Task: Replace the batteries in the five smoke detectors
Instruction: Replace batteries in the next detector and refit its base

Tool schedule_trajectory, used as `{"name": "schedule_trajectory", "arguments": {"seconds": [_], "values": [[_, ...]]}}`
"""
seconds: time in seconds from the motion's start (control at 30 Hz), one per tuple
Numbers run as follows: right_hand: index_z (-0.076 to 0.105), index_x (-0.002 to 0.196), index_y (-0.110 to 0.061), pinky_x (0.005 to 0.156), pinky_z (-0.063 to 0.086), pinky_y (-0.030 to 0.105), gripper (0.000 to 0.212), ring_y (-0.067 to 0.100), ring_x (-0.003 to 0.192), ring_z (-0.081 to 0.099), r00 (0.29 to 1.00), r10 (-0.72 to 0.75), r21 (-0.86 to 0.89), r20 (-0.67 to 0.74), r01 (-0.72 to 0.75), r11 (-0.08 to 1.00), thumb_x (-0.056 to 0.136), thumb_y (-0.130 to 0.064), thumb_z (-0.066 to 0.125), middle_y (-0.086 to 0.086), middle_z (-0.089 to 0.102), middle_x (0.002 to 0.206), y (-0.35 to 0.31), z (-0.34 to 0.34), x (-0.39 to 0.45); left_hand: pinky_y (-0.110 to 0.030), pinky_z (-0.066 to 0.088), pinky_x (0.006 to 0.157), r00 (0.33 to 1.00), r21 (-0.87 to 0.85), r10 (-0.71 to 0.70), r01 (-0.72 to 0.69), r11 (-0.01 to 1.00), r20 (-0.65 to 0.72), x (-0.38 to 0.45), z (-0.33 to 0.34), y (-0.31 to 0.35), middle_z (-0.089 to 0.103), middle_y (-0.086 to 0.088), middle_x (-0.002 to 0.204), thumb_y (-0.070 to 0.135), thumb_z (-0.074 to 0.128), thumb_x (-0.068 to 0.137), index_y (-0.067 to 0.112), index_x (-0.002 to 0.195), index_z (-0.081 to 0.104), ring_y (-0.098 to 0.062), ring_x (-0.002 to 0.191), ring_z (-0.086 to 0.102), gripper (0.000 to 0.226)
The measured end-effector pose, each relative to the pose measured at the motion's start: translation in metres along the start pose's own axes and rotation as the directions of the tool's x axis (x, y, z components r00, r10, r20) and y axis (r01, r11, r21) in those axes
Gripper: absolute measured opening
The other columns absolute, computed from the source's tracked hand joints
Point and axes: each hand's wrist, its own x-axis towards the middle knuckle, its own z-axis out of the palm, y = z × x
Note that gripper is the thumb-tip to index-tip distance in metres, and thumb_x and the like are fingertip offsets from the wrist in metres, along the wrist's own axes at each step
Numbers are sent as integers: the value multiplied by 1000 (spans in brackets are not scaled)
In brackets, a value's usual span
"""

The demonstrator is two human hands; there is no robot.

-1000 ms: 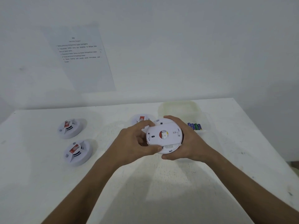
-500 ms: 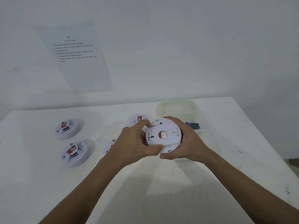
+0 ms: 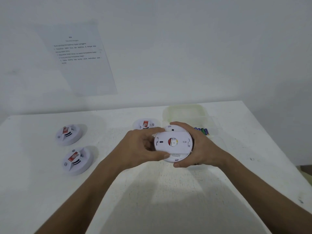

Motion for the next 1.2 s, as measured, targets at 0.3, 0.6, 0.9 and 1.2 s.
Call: {"name": "schedule_trajectory", "arguments": {"seconds": [0.3, 0.6, 0.9, 1.2], "values": [[49, 141, -17, 100, 50, 22, 98, 11, 124, 57, 998, -12, -3, -59, 12, 1000, 53, -14, 93, -7, 60, 134, 2, 6, 1, -26, 57, 64, 996, 255, 55, -34, 966, -75, 1, 7, 4, 73, 14, 75, 62, 77, 55, 41, 99, 54, -2, 66, 68, 54], [48, 140, -22, 96, 50, 20, 95, 10, 124, 56, 1000, 1, 1, -8, -1, 1000, 56, -12, 93, -14, 59, 130, 1, -1, 9, -8, 50, 66, 993, 285, 97, -75, 956, -63, 5, 3, 1, 58, 30, 110, 63, 77, 60, 43, 128, 55, 8, 90, 61, 75], [46, 141, -22, 97, 49, 19, 99, 7, 122, 57, 1000, 20, 10, 7, -20, 1000, 55, -6, 95, -13, 60, 131, 10, 3, 6, -26, 55, 83, 965, 375, 256, -216, 901, -60, 7, 0, -2, 59, 8, 116, 52, 76, 52, 18, 101, 68, -6, 108, 56, 60], [41, 143, -32, 96, 52, 20, 102, 2, 128, 50, 994, 100, 43, 39, -102, 994, 58, -8, 93, -24, 53, 134, 19, -20, -13, -13, 43, 65, 914, 353, 57, 97, 930, -401, -25, 9, -62, 52, 16, 98, 60, 68, 53, 30, 88, 61, 4, 86, 56, 46]]}}
